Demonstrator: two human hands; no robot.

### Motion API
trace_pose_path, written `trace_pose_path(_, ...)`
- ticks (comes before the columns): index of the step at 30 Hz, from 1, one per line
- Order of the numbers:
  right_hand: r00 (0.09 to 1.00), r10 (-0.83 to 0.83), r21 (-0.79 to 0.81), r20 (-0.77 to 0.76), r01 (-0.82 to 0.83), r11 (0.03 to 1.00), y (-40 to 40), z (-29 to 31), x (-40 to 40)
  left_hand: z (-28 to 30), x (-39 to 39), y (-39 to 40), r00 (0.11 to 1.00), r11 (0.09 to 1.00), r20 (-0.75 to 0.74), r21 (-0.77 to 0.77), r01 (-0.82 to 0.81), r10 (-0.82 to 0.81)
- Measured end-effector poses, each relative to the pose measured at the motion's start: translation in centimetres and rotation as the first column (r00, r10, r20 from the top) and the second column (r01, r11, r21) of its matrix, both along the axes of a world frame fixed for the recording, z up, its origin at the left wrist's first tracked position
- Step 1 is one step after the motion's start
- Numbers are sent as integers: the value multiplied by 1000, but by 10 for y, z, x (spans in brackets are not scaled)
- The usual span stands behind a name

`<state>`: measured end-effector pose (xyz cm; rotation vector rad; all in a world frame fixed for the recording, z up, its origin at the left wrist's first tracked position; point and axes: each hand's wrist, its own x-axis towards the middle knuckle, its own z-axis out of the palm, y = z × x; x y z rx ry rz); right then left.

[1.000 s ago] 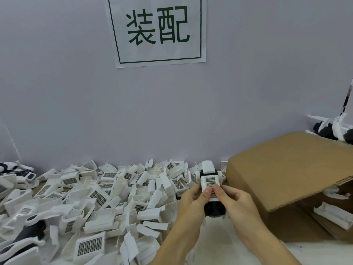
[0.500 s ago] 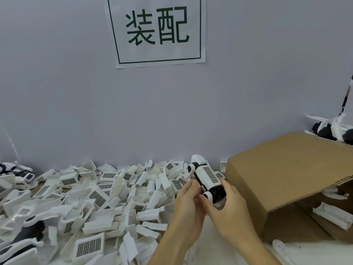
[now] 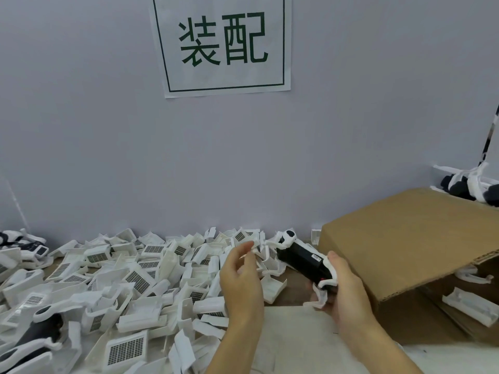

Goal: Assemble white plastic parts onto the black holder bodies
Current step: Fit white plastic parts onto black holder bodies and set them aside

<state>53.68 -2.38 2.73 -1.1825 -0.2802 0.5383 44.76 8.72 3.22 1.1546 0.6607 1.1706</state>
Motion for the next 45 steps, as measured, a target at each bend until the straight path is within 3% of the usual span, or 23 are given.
trace_pose_path(6, 935, 266, 103, -236, -249, 963, -3, 2, -2, 5, -2, -7, 976, 974, 123, -115, 196, -182)
trace_pose_path(15, 930, 274, 64, -243, -267, 962, -7, 2, 0, 9, -5, -2, 974, 965, 78, -136, 222, -213)
trace_pose_path(24, 968, 249, 89, -27, -246, 965, -5, 7, -3, 27, -17, 26, 948, 958, -143, -34, 284, -286)
trace_pose_path(27, 950, 188, 52, 249, -206, 977, -5, 0, -4, 31, -20, 27, 937, 962, -227, 8, 274, -265)
trace_pose_path(29, 886, 149, 22, 439, -176, 984, -8, 0, -7, 31, -21, 28, 931, 964, -261, 7, 265, -254)
trace_pose_path(33, 730, 110, -15, 674, -136, 991, -9, 0, -5, 26, -22, 30, 935, 957, -204, -85, 277, -289)
trace_pose_path(37, 362, 64, -94, 930, 67, 993, -10, 2, -10, 24, -23, 32, 931, 910, -11, -215, 355, -366)
trace_pose_path(41, 19, 80, -82, 997, 167, 983, -11, 6, -13, 24, -29, 33, 902, 876, 149, -220, 429, -405)
trace_pose_path(45, -83, 21, -5, 996, 189, 982, -10, 9, -16, 26, -32, 32, 873, 865, 228, -169, 472, -432)
